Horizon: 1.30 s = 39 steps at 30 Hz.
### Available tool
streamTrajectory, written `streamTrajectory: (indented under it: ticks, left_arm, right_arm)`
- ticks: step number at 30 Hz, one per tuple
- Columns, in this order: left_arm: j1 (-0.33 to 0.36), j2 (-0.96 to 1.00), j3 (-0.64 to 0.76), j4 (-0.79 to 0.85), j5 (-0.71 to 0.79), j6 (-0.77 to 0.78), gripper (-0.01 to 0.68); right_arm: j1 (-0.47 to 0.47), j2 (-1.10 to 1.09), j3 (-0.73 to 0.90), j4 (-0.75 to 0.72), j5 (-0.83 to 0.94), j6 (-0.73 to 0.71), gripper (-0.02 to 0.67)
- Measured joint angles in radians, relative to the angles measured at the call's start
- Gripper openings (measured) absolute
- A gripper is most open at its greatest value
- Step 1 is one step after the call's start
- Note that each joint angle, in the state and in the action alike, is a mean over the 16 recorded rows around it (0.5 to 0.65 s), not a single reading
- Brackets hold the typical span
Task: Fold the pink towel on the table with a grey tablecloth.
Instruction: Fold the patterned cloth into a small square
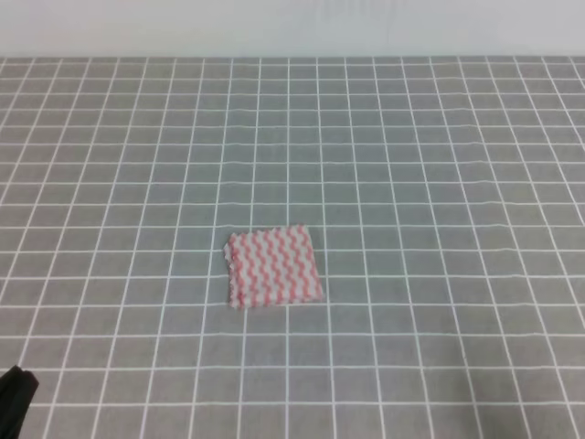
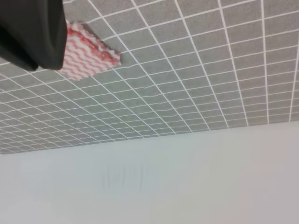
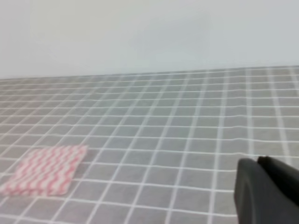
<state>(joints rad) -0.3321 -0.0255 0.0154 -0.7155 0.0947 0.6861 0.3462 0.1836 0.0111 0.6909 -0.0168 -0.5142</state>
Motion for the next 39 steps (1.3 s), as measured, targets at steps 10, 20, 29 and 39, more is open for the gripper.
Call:
streamTrajectory:
  ticks: [10,20,29,39]
  left_arm:
    - [0.000,0.001,-0.001,0.000,0.001,0.000,0.000]
    - [0.000,0.002,-0.002,-0.001,0.001,0.000,0.000]
    - [0.000,0.000,0.001,0.000,-0.004,0.000,0.000]
    - [0.000,0.000,0.001,0.000,-0.002,0.000,0.000]
  right_arm:
    - [-0.155,-0.144,0.011,-0.003,0.068,-0.019,-0.015]
    - [-0.206,-0.211,0.012,-0.008,0.111,-0.019,-0.015]
    - [-0.206,-0.211,0.012,-0.171,0.179,0.112,-0.015]
    - [-0.206,-0.211,0.013,-0.427,0.289,0.341,-0.015]
